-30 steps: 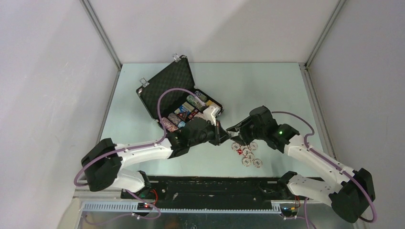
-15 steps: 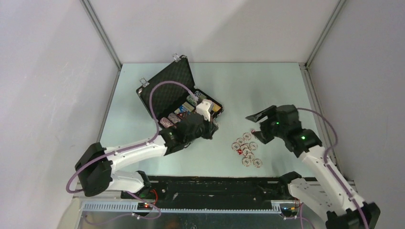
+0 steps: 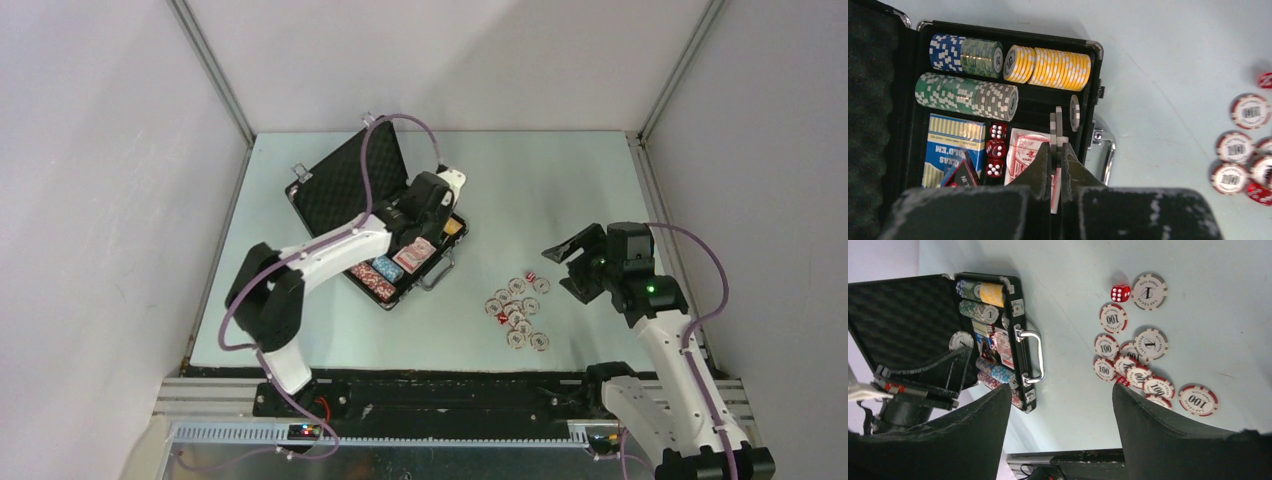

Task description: Pack up texas hold em set

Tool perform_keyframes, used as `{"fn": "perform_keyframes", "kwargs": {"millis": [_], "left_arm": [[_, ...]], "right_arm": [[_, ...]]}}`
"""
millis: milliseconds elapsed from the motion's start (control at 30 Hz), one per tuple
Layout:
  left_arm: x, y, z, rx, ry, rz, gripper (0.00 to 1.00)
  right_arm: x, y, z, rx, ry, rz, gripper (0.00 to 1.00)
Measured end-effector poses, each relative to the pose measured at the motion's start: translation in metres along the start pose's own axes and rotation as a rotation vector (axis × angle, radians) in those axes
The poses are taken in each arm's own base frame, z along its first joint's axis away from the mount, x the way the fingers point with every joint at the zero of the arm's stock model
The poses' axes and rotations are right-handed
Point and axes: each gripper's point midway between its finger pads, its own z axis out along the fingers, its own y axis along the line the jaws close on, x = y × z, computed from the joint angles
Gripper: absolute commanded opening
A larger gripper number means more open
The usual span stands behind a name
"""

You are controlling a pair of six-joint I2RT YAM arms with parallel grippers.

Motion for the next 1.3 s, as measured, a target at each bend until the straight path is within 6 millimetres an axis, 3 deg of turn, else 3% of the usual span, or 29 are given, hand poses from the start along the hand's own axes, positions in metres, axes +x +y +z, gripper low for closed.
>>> {"fn": "perform_keyframes", "kwargs": {"millis": [300, 600, 1033, 1300], "left_arm": [[0.022, 0.009, 0.036, -0.041, 0.16, 0.13, 0.0], [0.041, 0.017, 0.059, -0.055, 0.244, 0.186, 0.01], [0.037, 0.045, 0.077, -0.14, 0.264, 0.181, 0.13], [0.04, 0.053, 0.077, -0.179, 0.28, 0.187, 0.23]], "right_arm": [[0.002, -0.023, 0.011, 0.045, 0.012, -0.012, 0.75], [0.001, -0.025, 0.02, 0.064, 0.033, -0.014, 0.74], [-0.004, -0.025, 0.025, 0.063, 0.026, -0.013, 0.73], [-0.006, -0.025, 0.025, 0.06, 0.026, -0.003, 0.73]]}}
